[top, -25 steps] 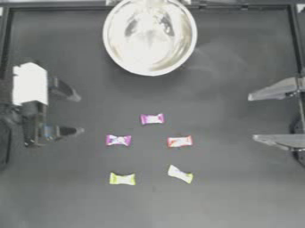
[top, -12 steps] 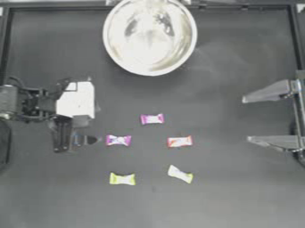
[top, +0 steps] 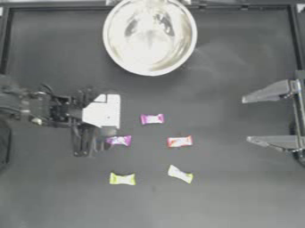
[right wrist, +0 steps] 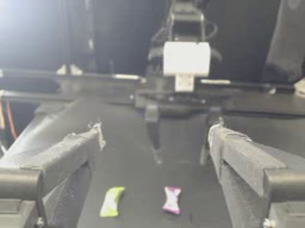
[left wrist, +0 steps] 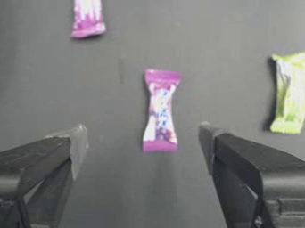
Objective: Put candies in bowl
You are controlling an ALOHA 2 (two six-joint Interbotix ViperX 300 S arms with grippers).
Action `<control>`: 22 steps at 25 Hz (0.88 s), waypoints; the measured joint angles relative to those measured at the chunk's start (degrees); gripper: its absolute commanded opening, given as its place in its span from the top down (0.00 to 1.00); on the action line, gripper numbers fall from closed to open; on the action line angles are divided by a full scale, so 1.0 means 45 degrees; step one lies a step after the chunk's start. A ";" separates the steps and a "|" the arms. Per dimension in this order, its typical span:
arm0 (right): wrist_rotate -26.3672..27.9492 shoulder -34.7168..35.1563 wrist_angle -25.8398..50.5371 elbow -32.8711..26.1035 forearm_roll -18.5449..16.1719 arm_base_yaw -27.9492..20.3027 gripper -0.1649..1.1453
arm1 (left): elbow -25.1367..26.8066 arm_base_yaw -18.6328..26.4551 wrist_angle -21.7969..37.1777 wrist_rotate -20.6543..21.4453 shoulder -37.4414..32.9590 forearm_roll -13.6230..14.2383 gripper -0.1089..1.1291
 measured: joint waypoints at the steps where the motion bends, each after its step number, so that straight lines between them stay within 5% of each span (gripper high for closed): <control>1: 0.0000 0.0000 0.0000 0.0020 0.0000 0.0000 0.11 | -0.0059 0.0000 -0.0020 0.0000 0.0195 0.0000 0.08; 17: 0.0000 0.0000 0.0020 0.0000 0.0000 0.0000 0.11 | -0.1035 -0.0176 -0.0039 0.0000 0.2949 -0.0039 0.09; 22: 0.0020 0.0000 0.0020 0.0000 0.0000 -0.0020 0.11 | -0.1191 -0.0195 0.0059 0.0000 0.3184 -0.0137 0.21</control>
